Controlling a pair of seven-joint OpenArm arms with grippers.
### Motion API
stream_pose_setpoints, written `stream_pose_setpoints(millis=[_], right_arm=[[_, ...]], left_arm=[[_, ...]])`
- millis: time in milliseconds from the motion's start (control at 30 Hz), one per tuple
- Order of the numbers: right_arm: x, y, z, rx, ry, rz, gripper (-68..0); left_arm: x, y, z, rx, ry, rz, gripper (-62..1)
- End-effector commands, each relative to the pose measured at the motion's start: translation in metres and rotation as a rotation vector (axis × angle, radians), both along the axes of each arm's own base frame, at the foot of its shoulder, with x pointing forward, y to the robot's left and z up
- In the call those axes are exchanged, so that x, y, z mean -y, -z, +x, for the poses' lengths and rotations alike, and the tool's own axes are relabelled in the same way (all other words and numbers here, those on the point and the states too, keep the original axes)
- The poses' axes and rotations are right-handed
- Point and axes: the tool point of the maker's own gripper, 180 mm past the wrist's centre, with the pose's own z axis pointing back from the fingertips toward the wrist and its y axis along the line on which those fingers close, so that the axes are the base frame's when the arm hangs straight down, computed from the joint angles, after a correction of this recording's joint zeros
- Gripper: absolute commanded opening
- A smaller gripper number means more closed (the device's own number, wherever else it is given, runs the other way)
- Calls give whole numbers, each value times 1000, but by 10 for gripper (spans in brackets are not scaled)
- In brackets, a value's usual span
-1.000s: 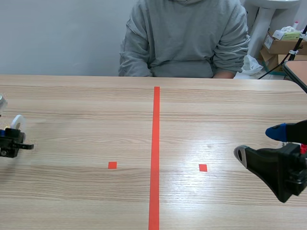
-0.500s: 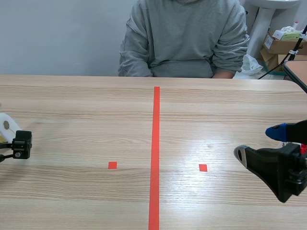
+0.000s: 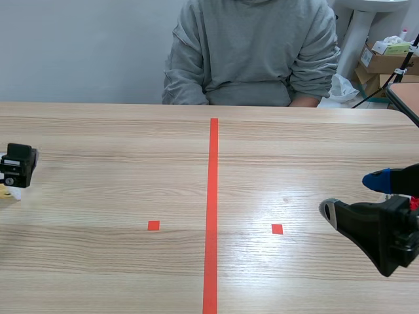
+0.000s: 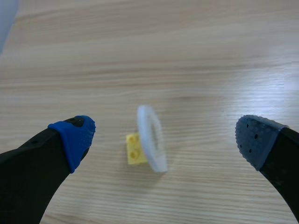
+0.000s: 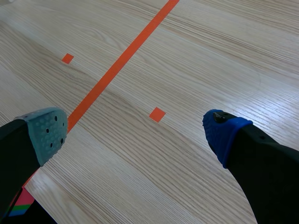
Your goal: Do the leaf sorting experiment
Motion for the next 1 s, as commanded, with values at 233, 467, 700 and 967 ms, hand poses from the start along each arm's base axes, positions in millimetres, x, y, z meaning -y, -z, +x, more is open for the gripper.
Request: stream_pose_setpoints(millis=[233, 467, 700, 967], right_arm=[[-3, -12, 5, 44, -19, 6, -85], [-3, -12, 5, 44, -19, 6, -85], [-3, -12, 5, 44, -20, 6, -85], [-3, -12, 5, 44, -21, 4, -84]], left_arm=[[73, -47, -20, 82, 234, -67, 14], [135, -72, -55, 108, 446, -107, 14], [173, -74, -94, 66, 570, -178, 14], [193, -68, -125, 21, 654, -221, 14]])
